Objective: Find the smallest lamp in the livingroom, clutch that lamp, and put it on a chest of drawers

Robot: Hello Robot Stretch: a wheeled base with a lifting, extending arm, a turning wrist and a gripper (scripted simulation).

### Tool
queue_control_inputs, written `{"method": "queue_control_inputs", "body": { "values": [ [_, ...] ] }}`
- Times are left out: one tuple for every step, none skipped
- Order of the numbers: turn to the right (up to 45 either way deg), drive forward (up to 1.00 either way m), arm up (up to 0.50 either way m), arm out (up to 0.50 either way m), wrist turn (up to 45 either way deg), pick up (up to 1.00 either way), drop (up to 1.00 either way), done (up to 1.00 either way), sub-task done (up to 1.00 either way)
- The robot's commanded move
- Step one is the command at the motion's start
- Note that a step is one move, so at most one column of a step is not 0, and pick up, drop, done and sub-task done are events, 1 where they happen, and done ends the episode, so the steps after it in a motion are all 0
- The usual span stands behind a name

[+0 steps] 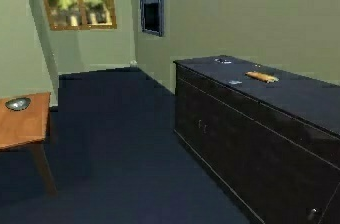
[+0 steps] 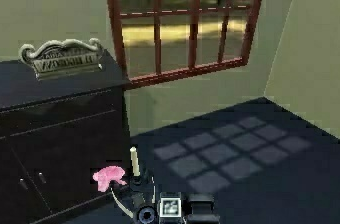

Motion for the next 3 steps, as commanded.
{"method": "queue_control_inputs", "body": {
  "values": [
    [0.0,0.80,0.00,0.00,0.0,0.00,0.00,0.00,0.00],
    [45.0,0.00,0.00,0.00,0.0,0.00,0.00,0.00,0.00],
    [45.0,0.00,0.00,0.00,0.0,0.00,0.00,0.00,0.00]
  ]
}}
